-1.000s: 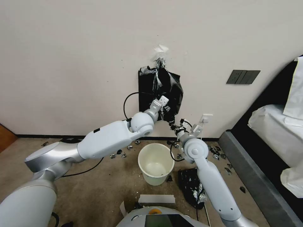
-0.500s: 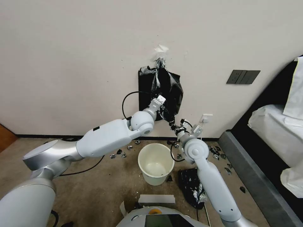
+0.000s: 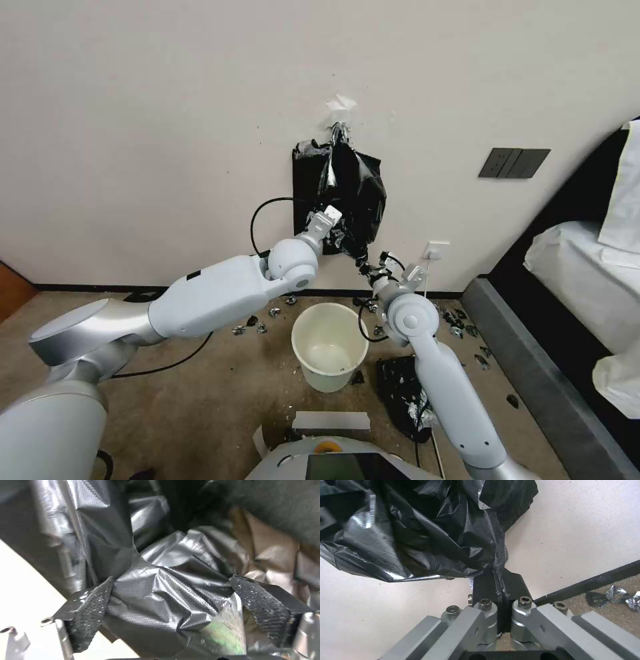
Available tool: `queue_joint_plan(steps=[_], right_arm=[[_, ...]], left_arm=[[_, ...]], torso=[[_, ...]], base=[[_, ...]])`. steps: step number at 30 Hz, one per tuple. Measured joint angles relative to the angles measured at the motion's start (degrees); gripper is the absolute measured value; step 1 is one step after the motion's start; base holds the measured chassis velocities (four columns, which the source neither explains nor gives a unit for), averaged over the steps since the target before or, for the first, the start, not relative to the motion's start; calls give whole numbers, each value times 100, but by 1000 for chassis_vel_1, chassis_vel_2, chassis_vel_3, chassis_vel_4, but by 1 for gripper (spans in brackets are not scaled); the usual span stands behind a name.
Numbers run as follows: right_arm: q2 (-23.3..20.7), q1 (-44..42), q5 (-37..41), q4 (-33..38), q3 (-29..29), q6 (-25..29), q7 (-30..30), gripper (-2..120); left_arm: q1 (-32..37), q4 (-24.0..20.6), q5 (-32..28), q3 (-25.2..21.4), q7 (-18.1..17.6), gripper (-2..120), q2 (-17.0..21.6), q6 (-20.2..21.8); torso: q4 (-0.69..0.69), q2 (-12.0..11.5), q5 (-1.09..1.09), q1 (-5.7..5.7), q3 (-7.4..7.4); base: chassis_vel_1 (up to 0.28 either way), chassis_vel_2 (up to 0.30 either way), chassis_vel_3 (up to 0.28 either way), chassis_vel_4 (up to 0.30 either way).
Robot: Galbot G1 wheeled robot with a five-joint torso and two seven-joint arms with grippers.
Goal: Place a trash bag onto the trash bin.
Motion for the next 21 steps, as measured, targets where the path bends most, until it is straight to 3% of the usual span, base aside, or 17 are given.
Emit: queue_joint_plan(steps=[7, 14, 21], right_arm=[[-9, -50, -51, 23, 38, 6, -9, 0], [-36, -105, -61, 34, 74, 13, -34, 0], [-12, -91, -61, 34, 80, 14, -35, 0]], left_arm=[[-22, -263, 18, 22, 20, 96, 48, -4], [-56, -816, 28, -15, 52, 96, 310, 7], [-107, -843, 5, -4, 172, 96, 258, -122]], torso=[[1, 0, 0, 0, 0], [1, 0, 0, 0, 0], [1, 0, 0, 0, 0]], base=[[0, 0, 0, 0], [0, 0, 0, 0], [0, 0, 0, 0]])
